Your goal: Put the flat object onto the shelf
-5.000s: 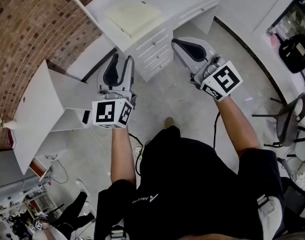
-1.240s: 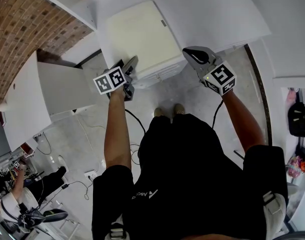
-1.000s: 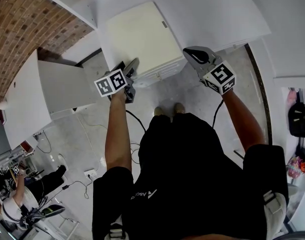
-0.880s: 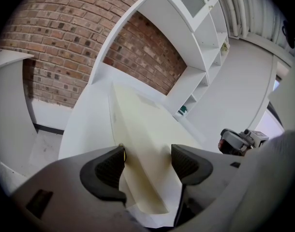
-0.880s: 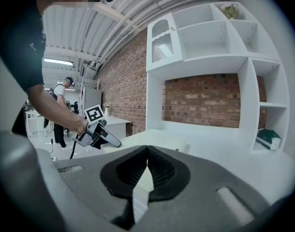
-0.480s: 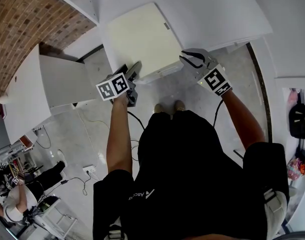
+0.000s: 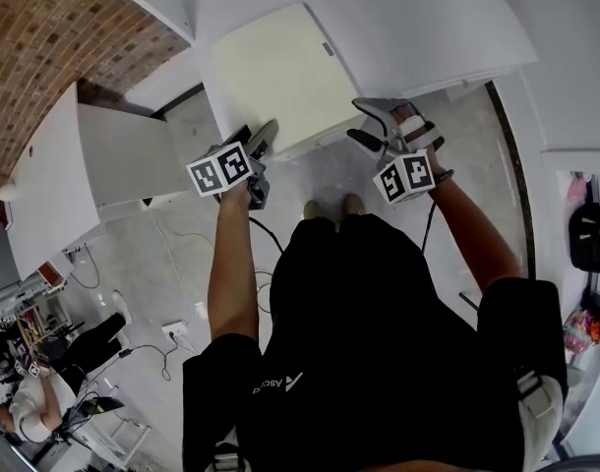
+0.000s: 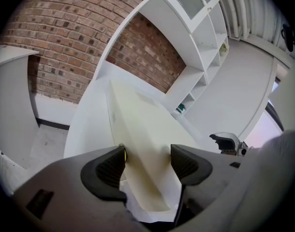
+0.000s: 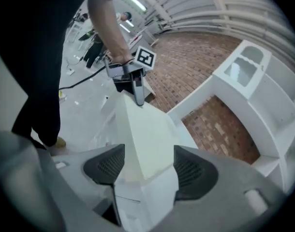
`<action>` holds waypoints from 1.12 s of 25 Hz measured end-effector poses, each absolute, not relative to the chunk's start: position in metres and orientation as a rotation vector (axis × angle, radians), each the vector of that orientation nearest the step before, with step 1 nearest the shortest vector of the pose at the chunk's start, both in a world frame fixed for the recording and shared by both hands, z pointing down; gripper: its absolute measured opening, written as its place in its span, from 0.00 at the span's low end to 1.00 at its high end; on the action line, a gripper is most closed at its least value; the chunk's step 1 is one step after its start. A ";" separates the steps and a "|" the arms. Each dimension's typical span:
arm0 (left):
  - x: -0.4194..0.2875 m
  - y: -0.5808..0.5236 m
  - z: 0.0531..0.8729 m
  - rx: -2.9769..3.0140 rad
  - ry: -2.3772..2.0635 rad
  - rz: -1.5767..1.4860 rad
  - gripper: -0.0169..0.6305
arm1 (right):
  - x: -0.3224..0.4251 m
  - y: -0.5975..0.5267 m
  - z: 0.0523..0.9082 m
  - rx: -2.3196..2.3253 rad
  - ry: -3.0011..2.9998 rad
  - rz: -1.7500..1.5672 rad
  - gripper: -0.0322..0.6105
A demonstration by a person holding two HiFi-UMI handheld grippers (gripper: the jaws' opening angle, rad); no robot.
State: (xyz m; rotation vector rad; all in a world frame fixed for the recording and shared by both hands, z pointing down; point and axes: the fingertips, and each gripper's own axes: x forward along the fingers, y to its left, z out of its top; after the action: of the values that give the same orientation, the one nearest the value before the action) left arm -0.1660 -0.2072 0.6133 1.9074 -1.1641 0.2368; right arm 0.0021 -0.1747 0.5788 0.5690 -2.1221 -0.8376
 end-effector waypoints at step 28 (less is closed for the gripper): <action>-0.163 -0.185 0.611 1.879 -1.052 0.269 0.46 | -0.022 -0.202 0.655 0.621 -1.624 -1.285 0.70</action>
State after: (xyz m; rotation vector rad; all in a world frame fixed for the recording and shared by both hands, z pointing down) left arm -0.1631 -0.1847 0.6113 1.8791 -1.0518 0.2692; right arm -0.0217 -0.2024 0.6551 0.6207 -1.6236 -1.2852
